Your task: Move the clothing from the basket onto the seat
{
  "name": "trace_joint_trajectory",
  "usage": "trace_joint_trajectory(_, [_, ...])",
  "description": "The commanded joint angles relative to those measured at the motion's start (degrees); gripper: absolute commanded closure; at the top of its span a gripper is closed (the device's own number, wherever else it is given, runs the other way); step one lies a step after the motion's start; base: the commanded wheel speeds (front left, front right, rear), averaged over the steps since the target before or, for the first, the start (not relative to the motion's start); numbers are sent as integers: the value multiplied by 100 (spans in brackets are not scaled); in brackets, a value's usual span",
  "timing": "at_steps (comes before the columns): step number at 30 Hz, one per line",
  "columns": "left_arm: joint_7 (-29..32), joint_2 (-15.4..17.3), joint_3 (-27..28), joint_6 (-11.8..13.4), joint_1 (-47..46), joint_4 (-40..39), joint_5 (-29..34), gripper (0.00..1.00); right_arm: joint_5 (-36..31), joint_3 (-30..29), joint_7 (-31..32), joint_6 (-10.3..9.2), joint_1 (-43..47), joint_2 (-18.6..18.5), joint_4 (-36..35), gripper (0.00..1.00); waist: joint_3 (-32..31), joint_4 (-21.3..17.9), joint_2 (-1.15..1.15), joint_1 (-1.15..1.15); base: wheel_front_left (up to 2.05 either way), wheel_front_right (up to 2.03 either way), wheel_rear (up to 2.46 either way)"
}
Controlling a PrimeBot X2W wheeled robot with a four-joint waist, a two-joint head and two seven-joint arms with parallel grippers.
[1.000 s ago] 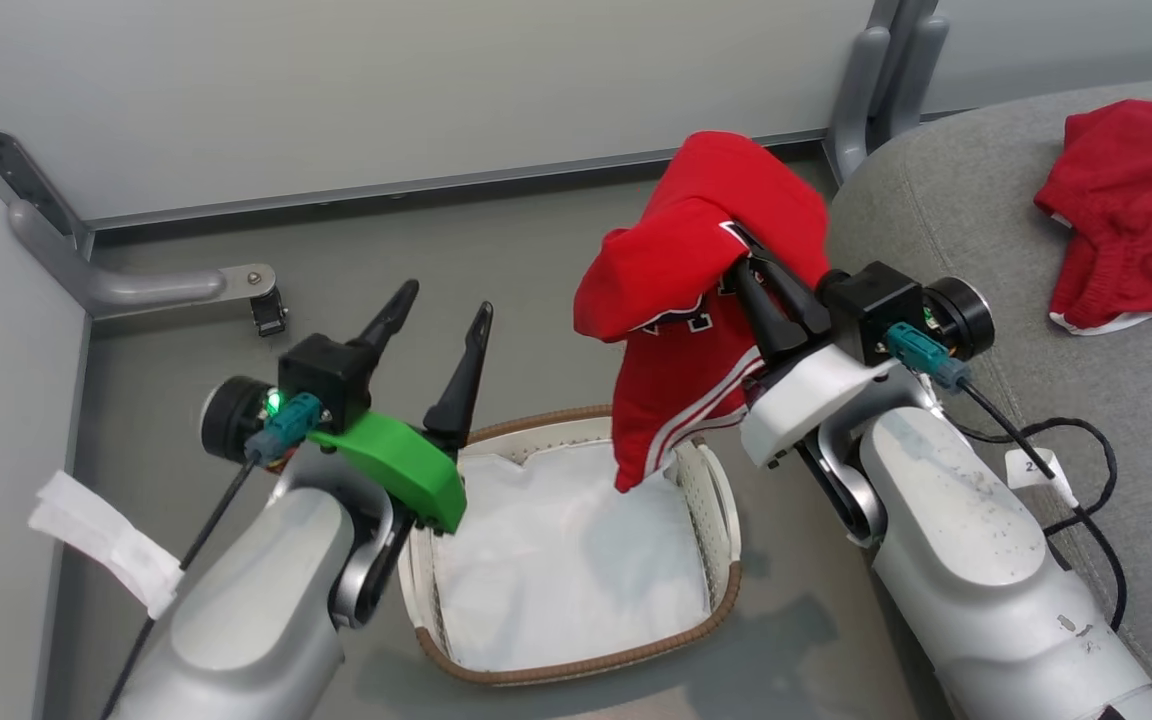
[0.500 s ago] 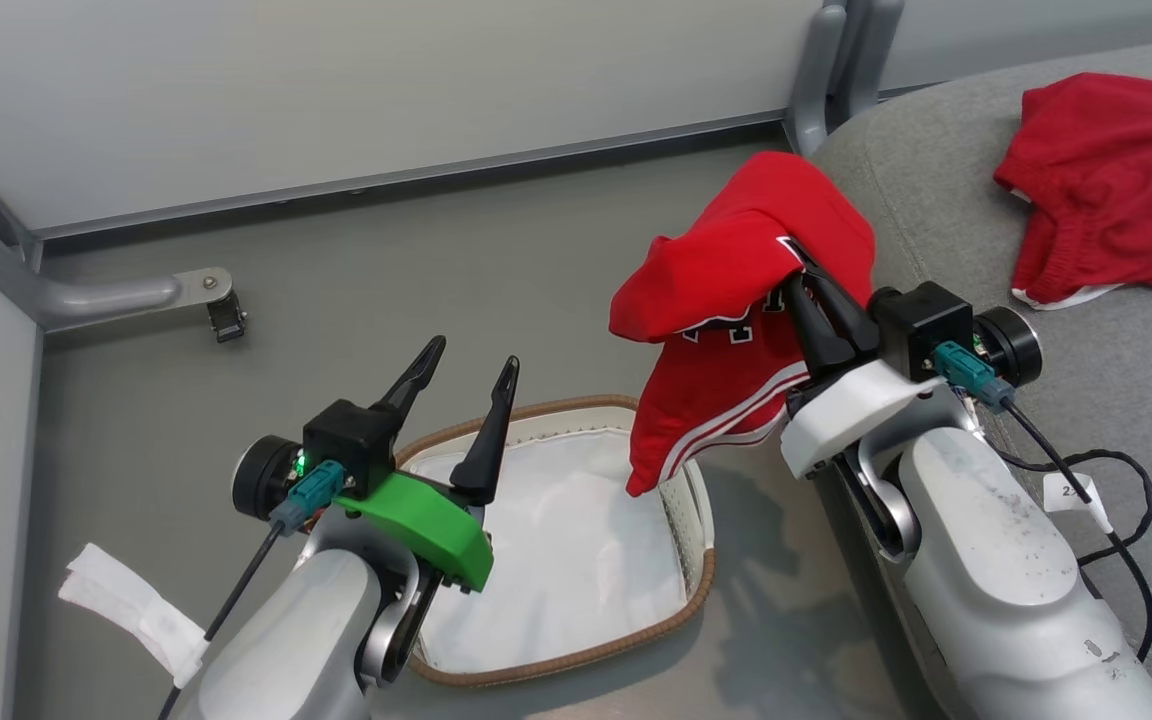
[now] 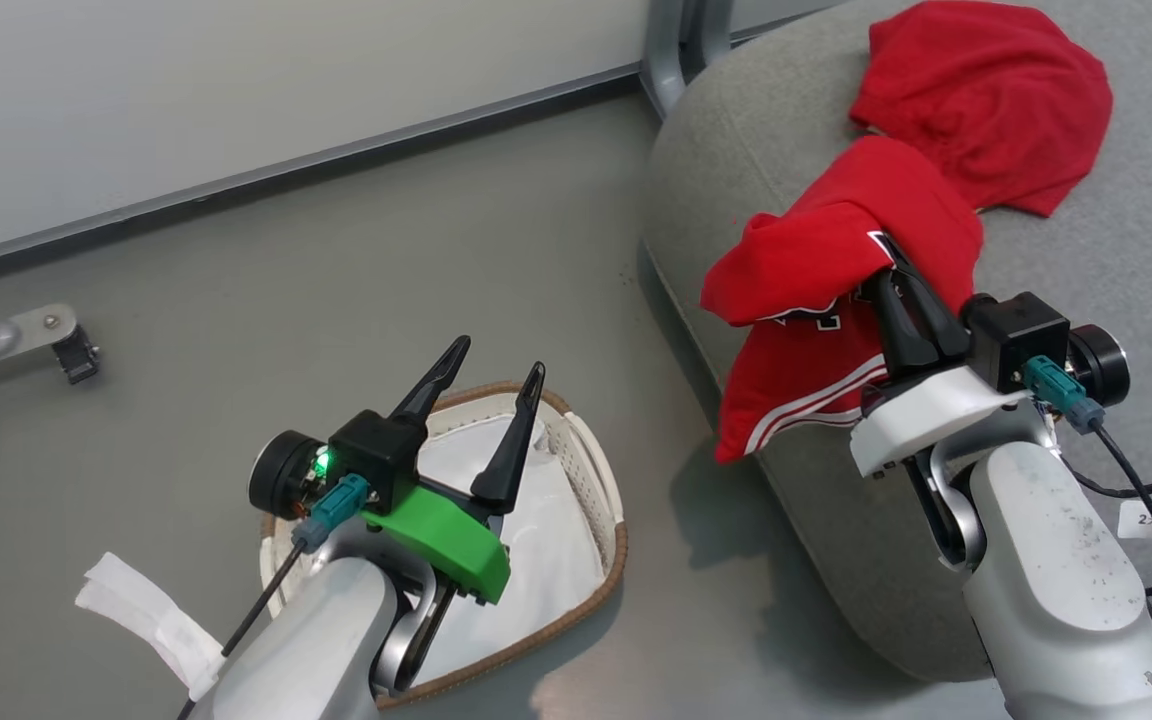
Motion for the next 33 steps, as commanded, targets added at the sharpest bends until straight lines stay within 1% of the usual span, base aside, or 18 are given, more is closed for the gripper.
trace_joint_trajectory(1, [-3, 41, -5, -20, -7, 2, 34, 0, -26, -38, -14, -8, 91, -11, -55, 100, 272, -499, 0, 0, 0, 0, 0])
trace_joint_trajectory(6, [36, 14, -143, -65, -93, 19, 107, 0, -10, -163, -14, -8, 218, 5, -59, 100, 380, -799, 0, 0, 0, 0, 0])
trace_joint_trajectory(10, [79, -3, -232, -79, -142, -3, 154, 0, 20, -187, -14, -8, 243, 38, -49, 100, 463, -903, 0, 0, 0, 0, 0])
trace_joint_trajectory(14, [116, 0, -304, -92, -197, -40, 197, 0, 10, -239, -14, -8, 153, 36, -39, 100, 565, -877, 0, 0, 0, 0, 0])
trace_joint_trajectory(19, [124, 2, -381, -108, -256, -94, 258, 0, -76, -208, -13, -8, -159, -52, 99, 100, 700, -715, 0, 0, 0, 0, 0])
trace_joint_trajectory(24, [113, -43, -455, -80, -296, -210, 303, 0, -106, -275, -14, -8, -796, -397, 314, 100, 831, -441, 0, 0, 0, 0, 0])
trace_joint_trajectory(31, [145, 8, -488, -7, -355, -444, 352, 0, -81, -569, 108, -8, -1953, -1266, 589, 100, 1115, -14, 0, 0, 0, 0, 0])
trace_joint_trajectory(33, [180, 34, -507, 11, -373, -514, 369, 0, -163, -699, 229, -8, -2221, -1622, 637, 100, 1222, 130, 0, 0, 0, 0, 0])
